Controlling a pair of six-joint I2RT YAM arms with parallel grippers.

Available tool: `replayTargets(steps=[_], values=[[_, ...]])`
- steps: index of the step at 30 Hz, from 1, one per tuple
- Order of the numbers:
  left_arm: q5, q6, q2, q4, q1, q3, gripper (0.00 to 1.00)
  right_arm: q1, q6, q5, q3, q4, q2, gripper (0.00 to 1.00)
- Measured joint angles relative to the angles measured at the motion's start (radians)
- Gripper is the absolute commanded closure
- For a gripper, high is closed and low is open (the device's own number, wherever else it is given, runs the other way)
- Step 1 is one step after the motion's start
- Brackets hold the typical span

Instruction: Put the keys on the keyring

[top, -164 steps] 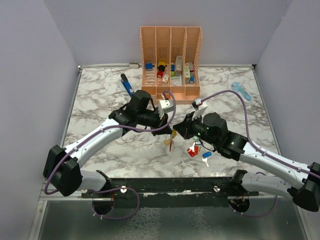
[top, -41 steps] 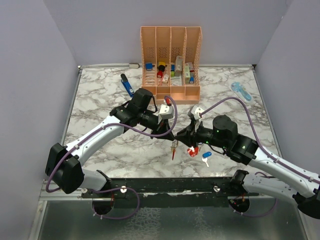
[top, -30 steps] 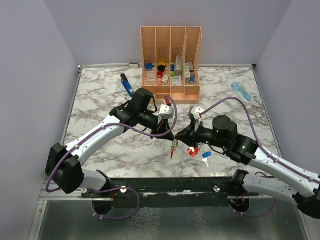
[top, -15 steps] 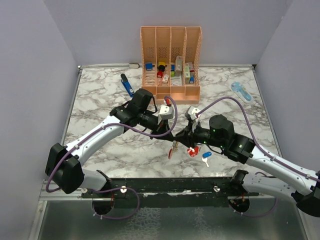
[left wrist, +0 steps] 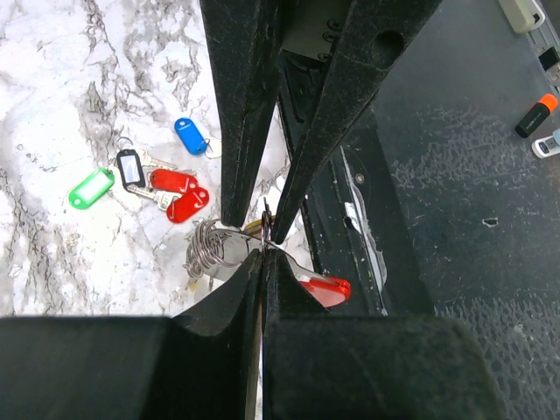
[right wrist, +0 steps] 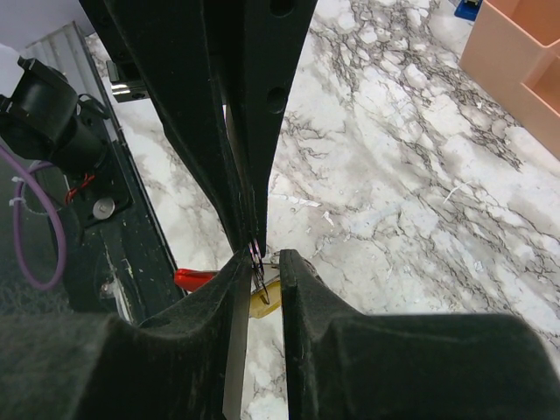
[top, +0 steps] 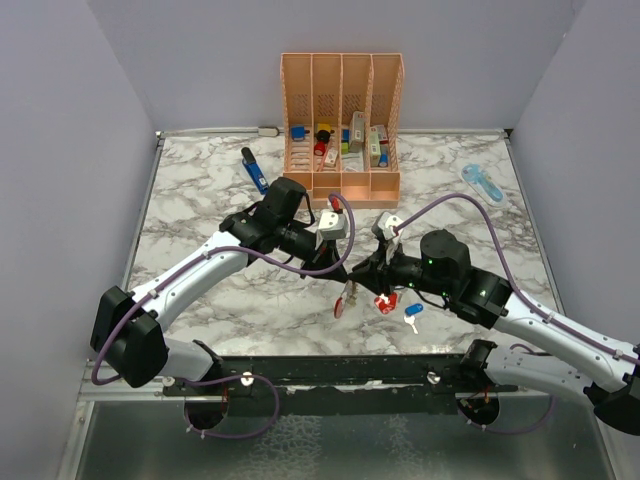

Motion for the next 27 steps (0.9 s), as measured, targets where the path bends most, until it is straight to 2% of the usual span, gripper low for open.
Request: replayTargets(steps=[18,27], values=[[0.000,0.000,-0.001,0.000,0.000,0.000,1.00,0.000,-0.004,0.003,0.016,-0.001,0.000,0.75],[0.000,-0.003,-0.001,0.000,0.000,0.000,1.00,0.000,-0.005,0.002,0.016,-0.001,0.002,0.86]])
